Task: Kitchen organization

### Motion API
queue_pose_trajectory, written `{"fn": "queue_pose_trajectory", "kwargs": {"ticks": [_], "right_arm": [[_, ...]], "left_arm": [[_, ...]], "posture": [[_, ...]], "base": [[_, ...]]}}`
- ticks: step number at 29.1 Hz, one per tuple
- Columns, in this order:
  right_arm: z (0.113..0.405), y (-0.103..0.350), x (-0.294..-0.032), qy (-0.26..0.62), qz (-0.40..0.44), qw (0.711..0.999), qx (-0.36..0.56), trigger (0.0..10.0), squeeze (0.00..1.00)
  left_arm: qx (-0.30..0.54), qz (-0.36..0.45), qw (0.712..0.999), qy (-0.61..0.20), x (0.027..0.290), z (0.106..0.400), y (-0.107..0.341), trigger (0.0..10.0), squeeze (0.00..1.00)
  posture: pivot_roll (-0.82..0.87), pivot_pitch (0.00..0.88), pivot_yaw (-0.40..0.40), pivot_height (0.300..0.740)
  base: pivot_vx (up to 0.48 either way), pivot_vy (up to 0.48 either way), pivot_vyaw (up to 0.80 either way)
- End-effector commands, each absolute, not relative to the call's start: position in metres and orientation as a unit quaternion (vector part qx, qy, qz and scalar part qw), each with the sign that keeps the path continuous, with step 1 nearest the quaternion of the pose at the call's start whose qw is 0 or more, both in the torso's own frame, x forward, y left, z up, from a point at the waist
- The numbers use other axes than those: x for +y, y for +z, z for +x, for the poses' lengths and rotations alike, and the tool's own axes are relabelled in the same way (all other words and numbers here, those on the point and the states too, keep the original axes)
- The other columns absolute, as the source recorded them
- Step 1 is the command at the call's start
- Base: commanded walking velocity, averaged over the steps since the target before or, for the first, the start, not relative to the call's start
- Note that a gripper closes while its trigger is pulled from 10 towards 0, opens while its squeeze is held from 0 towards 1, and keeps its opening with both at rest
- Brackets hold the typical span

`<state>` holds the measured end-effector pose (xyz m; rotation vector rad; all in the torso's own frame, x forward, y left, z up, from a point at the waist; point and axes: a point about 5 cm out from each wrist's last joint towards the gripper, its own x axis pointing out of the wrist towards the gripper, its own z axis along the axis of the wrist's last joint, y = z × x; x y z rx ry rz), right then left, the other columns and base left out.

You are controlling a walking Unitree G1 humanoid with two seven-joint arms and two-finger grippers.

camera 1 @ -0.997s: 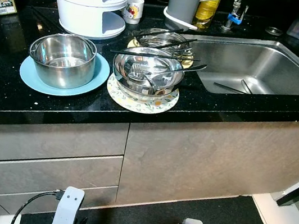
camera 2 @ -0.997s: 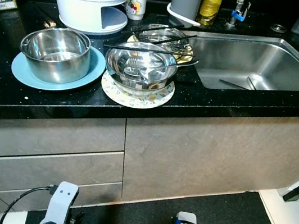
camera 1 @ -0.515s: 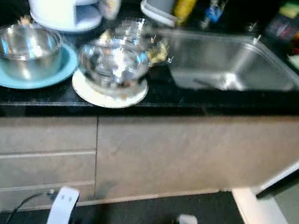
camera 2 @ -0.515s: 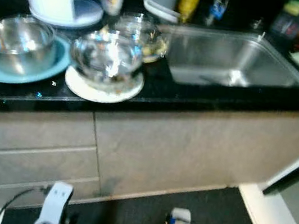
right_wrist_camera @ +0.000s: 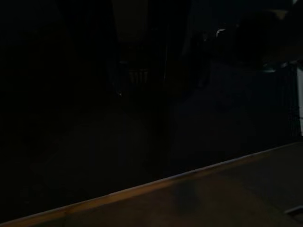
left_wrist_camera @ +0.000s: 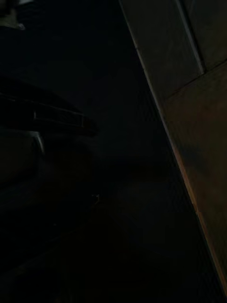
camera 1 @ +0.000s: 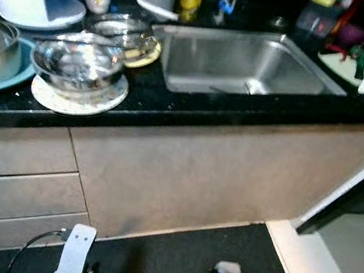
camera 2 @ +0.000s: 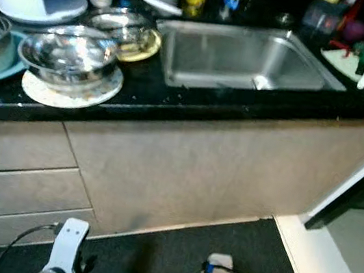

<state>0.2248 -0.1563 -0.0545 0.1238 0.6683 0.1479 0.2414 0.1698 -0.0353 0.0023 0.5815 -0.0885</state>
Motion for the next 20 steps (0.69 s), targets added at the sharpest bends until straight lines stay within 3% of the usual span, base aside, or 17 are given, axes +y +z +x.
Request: {"fn": "queue_pose_trajectory", "kwargs": {"ticks": [1, 20], "right_arm": [[0.2174, -0.0593, -0.163, 0.063, 0.057, 0.936, 0.34, 10.0, 0.0], [0.221, -0.0574, -0.1635, 0.065, 0.056, 0.937, 0.338, 10.0, 0.0]], "left_arm": [[0.297, 0.002, 0.954, -0.05, 0.1674, 0.2365, -0.0398, 10.0, 0.0], [0.273, 0.0, 0.961, -0.037, 0.1698, 0.2408, -0.0354, 10.0, 0.0]], "posture": [[-0.09, 0.195, -0.043, 0.74], [-0.09, 0.2, -0.047, 0.74]], "base": [[0.0, -0.345, 0.0], [0.0, -0.345, 0.0]]}}
